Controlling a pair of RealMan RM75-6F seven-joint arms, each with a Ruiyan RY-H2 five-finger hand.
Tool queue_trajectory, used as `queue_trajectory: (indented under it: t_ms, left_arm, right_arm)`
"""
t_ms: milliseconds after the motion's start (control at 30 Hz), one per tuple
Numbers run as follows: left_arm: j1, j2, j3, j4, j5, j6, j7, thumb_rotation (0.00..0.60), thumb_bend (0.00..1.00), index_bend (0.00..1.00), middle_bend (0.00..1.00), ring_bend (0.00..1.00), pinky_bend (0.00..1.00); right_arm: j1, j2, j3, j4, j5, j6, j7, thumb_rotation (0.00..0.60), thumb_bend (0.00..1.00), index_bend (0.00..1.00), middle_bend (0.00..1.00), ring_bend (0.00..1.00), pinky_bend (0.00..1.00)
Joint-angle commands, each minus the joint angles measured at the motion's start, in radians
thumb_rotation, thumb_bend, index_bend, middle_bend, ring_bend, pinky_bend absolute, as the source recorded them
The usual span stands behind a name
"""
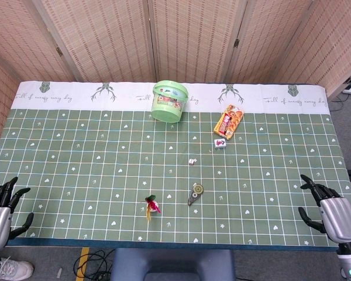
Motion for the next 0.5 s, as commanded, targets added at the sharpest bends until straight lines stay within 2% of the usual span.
queue_trajectory:
  t_ms: [33, 500]
  left_arm:
    - [0.000, -0.001, 0.001, 0.001, 0.001, 0.000, 0.000, 0.600, 0.39, 0.24, 0.02, 0.02, 0.09]
    - [0.007, 0.001, 0.004, 0.001, 0.004, 0.009, -0.006, 0.600, 0.39, 0.24, 0.02, 0.02, 0.09]
  right_arm:
    - [-0.002, -0.002, 0.003, 0.002, -0.004, 0.009, 0.002, 0.600, 0.30, 0.12, 0.32, 0.28, 0.38]
    - [-0.002, -0.014, 0.004, 0.008, -0.012, 0.016, 0.003, 0.600, 0.30, 0.12, 0.32, 0.28, 0.38]
